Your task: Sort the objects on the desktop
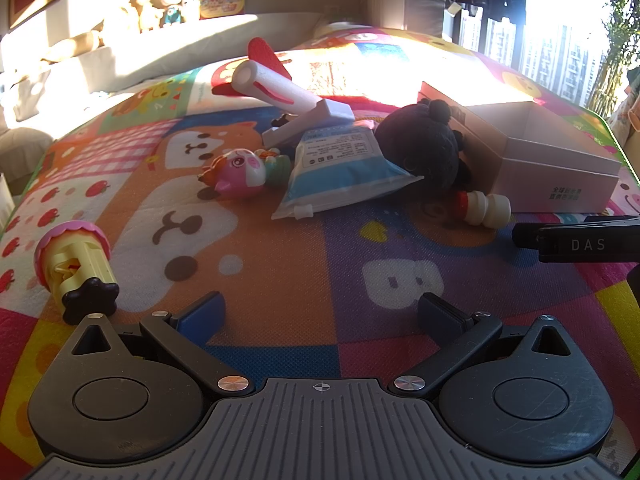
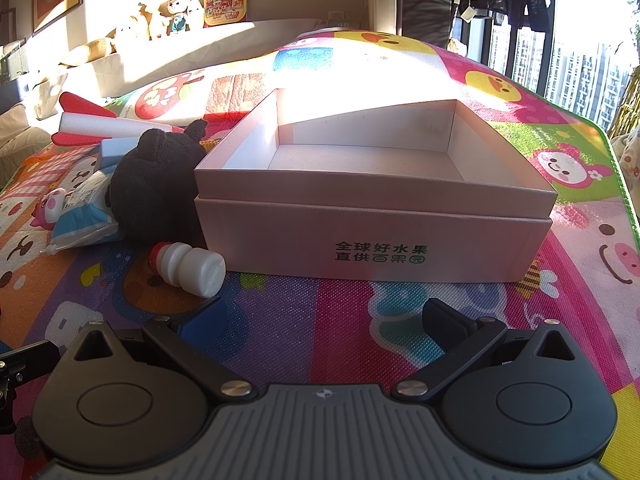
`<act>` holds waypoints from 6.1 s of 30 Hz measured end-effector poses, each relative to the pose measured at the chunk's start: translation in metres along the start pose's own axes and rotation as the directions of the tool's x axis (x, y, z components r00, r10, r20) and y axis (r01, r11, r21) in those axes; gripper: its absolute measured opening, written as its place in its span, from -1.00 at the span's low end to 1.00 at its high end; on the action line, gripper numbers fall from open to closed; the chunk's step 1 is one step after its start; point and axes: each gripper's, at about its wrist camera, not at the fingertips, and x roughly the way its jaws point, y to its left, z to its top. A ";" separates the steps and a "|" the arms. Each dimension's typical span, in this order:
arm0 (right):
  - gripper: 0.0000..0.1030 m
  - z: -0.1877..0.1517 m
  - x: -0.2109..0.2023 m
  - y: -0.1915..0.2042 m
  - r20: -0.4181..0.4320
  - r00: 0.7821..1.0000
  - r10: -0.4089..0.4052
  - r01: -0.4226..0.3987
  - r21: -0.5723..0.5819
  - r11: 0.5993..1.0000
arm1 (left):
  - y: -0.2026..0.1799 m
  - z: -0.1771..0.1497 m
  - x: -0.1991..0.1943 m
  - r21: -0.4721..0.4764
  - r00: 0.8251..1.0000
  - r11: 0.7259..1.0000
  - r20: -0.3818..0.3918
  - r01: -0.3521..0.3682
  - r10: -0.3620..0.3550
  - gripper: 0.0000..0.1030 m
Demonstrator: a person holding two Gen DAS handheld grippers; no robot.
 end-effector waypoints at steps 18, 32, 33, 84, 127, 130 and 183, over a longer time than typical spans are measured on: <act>1.00 0.000 0.001 0.000 0.000 1.000 0.000 0.000 0.000 1.000 | 0.000 0.000 0.000 -0.001 1.000 1.000 0.000 0.002 -0.002 1.00; 1.00 -0.003 -0.002 0.002 -0.006 1.000 0.004 -0.004 0.001 1.000 | 0.000 0.000 -0.001 0.002 1.000 1.000 -0.010 0.005 -0.005 1.00; 1.00 -0.003 -0.002 0.002 -0.015 1.000 0.007 -0.007 0.001 1.000 | 0.000 0.000 -0.001 0.003 1.000 1.000 -0.013 0.006 -0.006 1.00; 1.00 -0.028 -0.039 0.006 -0.054 0.999 0.005 -0.006 -0.005 1.000 | 0.148 0.025 -0.024 -0.202 0.996 0.976 -0.042 -0.086 0.079 0.47; 0.23 0.011 -0.024 0.055 -0.018 0.994 0.112 -0.112 -0.033 0.993 | 0.036 -0.015 -0.020 0.061 0.986 0.984 -0.006 0.167 -0.167 1.00; 0.13 0.020 -0.005 0.066 -0.041 0.992 0.117 -0.118 -0.015 0.993 | 0.037 -0.015 -0.019 0.059 0.985 0.983 -0.014 0.174 -0.174 1.00; -0.34 -0.010 -0.064 0.004 0.000 0.995 0.096 -0.095 -0.086 0.992 | 0.031 0.004 -0.011 0.038 0.987 0.990 0.077 0.138 -0.140 1.00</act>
